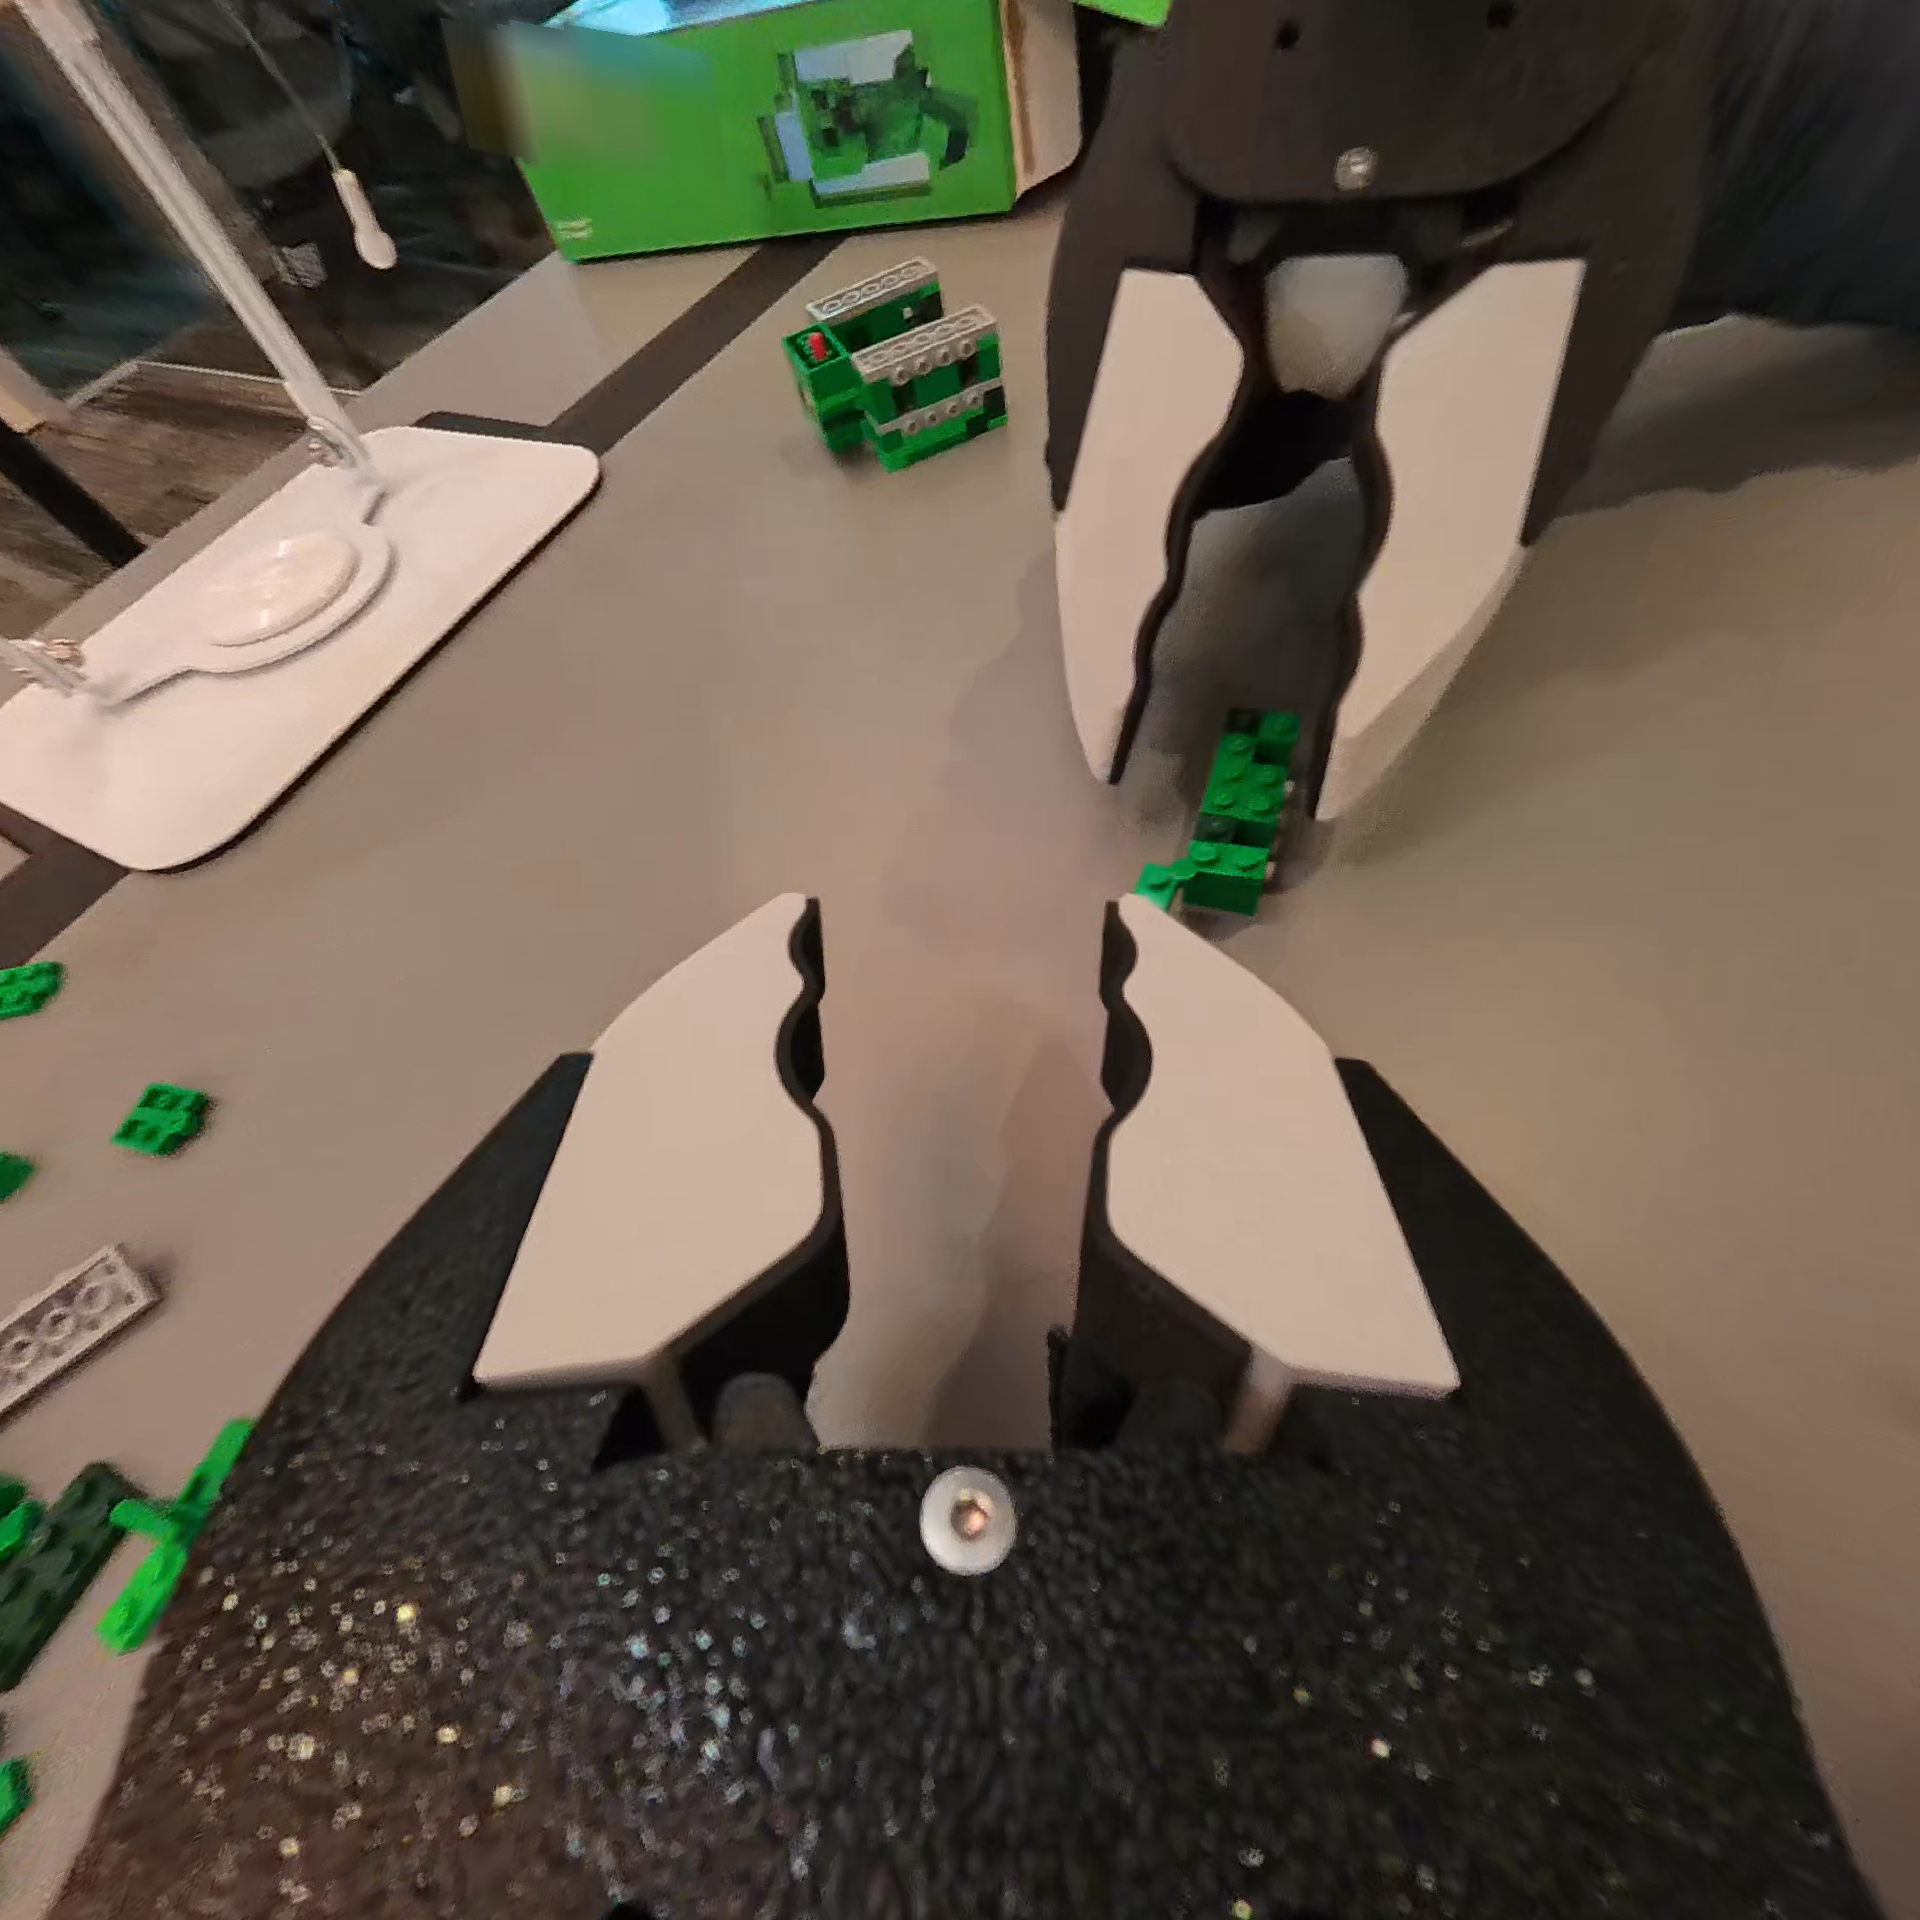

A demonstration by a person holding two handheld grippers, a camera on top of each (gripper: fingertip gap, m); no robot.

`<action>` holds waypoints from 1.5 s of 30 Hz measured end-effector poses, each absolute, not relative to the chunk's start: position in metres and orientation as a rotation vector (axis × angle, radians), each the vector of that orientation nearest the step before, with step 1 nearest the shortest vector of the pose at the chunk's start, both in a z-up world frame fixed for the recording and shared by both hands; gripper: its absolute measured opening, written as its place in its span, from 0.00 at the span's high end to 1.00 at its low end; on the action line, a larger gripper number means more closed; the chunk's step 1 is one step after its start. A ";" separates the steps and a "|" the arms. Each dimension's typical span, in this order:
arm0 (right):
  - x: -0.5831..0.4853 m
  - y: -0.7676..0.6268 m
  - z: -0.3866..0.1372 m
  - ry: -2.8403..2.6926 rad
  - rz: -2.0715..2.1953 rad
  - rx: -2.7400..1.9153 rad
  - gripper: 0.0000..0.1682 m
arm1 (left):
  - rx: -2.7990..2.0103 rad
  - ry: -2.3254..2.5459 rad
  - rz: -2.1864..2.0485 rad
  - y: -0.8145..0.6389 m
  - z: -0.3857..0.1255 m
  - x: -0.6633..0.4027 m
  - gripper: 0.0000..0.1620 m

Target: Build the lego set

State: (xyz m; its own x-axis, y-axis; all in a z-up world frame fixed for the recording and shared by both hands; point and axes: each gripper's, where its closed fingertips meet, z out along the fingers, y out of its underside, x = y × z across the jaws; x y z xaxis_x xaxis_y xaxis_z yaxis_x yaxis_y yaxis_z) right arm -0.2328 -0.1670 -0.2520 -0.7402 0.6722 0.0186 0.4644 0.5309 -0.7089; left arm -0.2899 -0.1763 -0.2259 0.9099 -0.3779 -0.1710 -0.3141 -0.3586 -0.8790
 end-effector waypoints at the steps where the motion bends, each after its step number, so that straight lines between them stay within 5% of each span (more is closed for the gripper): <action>1: -0.232 -0.166 -0.250 -2.476 1.055 -0.957 0.76 | -1.970 0.512 -0.096 -0.177 -0.227 -0.287 0.68; 30: -0.231 -0.180 -0.267 -2.545 0.962 -0.844 0.89 | -2.093 0.788 -0.113 -0.182 -0.261 -0.252 0.95; 45: -0.232 -0.181 -0.267 -2.539 0.994 -0.870 0.89 | -2.112 0.784 -0.131 -0.184 -0.261 -0.252 0.95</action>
